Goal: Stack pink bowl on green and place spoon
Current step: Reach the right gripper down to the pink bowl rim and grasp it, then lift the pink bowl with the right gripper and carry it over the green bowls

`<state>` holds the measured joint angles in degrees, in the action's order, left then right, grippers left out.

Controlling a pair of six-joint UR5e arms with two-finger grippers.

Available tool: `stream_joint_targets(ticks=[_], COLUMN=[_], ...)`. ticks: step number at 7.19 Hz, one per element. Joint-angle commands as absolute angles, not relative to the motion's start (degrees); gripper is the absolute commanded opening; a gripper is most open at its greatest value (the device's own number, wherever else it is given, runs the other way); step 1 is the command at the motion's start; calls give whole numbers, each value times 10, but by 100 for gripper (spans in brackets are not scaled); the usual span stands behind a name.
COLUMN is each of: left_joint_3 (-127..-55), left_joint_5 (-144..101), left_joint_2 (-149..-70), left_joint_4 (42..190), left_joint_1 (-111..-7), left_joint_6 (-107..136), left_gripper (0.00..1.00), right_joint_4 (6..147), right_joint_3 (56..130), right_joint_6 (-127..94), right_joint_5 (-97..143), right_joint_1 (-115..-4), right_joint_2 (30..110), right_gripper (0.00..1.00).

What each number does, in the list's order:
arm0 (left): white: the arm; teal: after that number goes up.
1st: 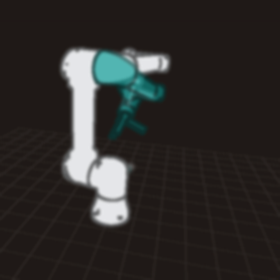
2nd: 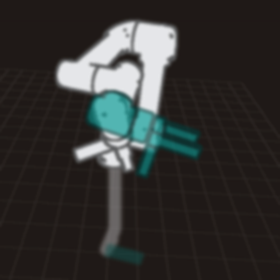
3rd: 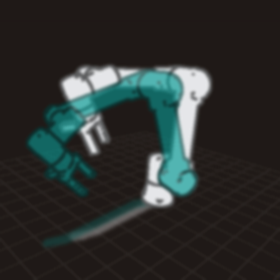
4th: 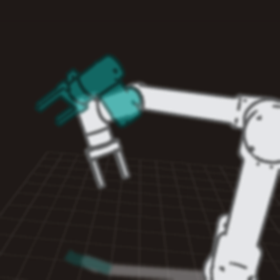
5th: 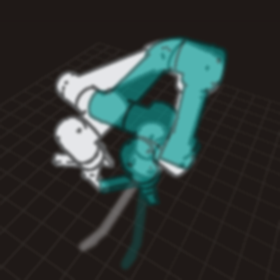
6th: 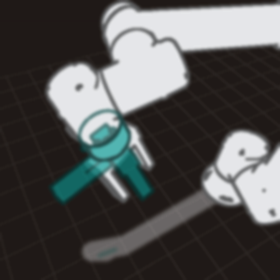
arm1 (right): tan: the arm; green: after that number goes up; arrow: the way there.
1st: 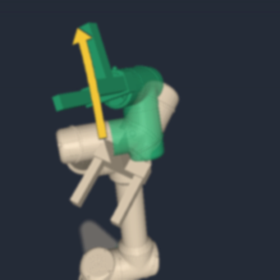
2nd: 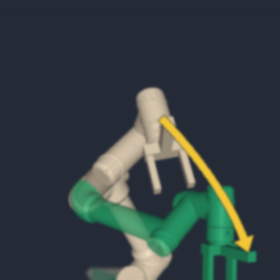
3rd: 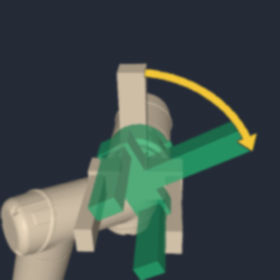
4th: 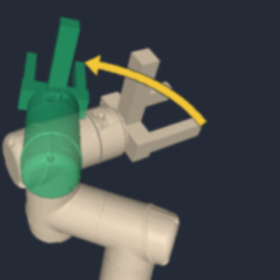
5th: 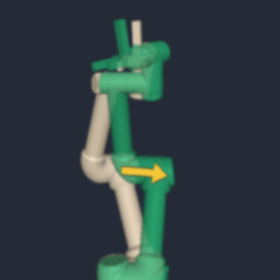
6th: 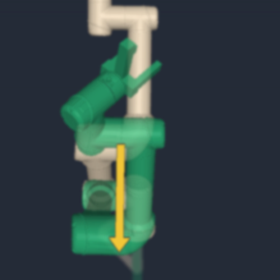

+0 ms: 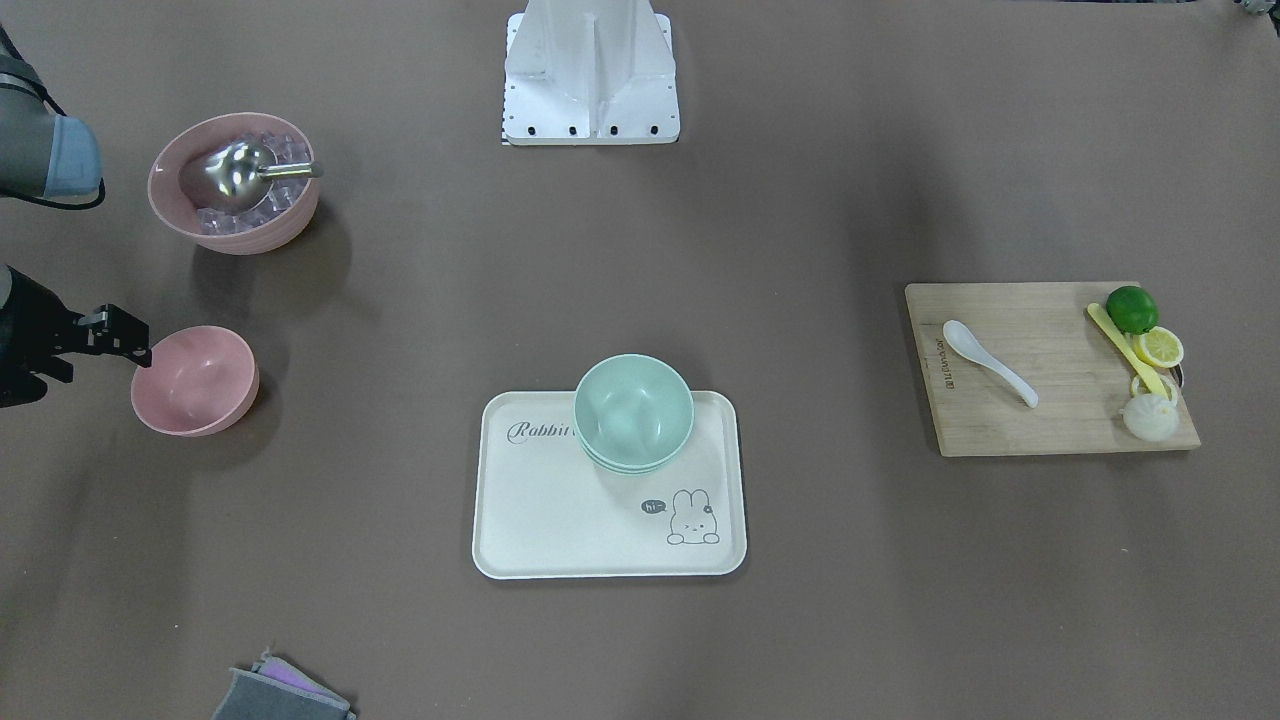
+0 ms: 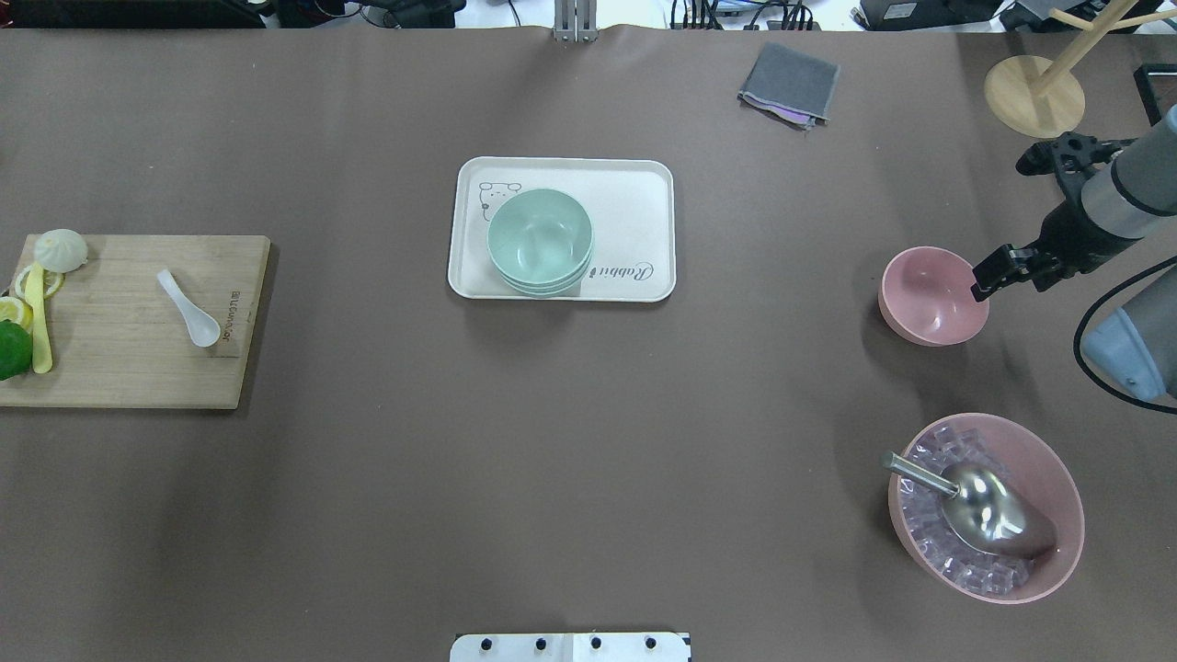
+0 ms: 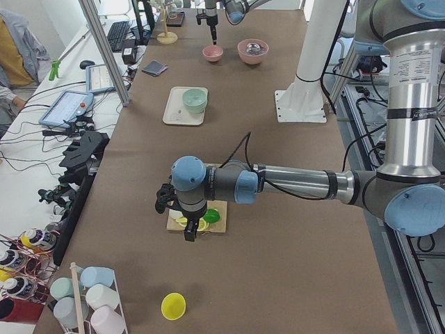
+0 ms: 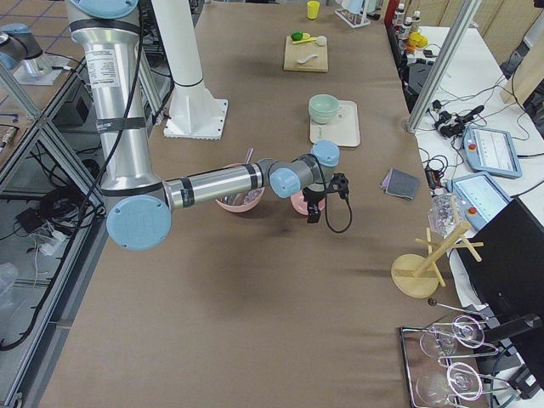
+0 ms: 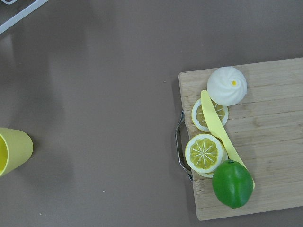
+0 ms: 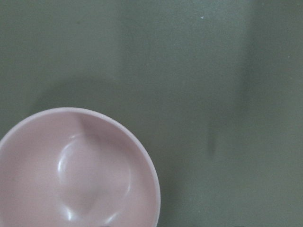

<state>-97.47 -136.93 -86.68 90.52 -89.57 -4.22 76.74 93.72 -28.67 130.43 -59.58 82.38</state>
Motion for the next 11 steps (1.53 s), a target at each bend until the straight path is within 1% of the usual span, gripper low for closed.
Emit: stream_joint_targets(ticks=[1, 2, 3, 4, 5, 7, 8, 9, 10, 11], left_joint_3=[-975, -975, -975, -975, -976, -976, -976, -983, -988, -990], left_joint_5=[-1368, -1368, -1368, -1368, -1368, -1369, -1369, -1372, -1394, -1389], left_joint_2=[-869, -869, -869, -870, -870, -870, -870, -871, -876, -878], left_joint_4=[906, 906, 906, 906, 906, 906, 906, 906, 926, 1003], left_joint_1=[-896, -896, -896, -896, -896, -896, -896, -880, -830, -789], left_joint_6=[-41, -41, -41, -41, -41, -41, -41, -24, 70, 198], left_gripper=[98, 98, 98, 98, 98, 98, 98, 98, 98, 98], right_joint_4=[767, 766, 737, 714, 714, 713, 714, 716, 722, 720], right_joint_3=[922, 909, 889, 874, 876, 879, 887, 905, 911, 913], right_joint_6=[-304, -304, -304, -305, -311, -350, -353, -402, -491, -586], right_joint_5=[1303, 1303, 1303, 1303, 1308, 1310, 1310, 1312, 1337, 1345], right_joint_1=[-577, -572, -571, -570, -571, -571, -571, -571, -571, -556], right_joint_2=[806, 805, 806, 807, 801, 796, 795, 780, 731, 684], right_gripper=[79, 74, 73, 58, 1, 0, 0, 0, 0, 0])
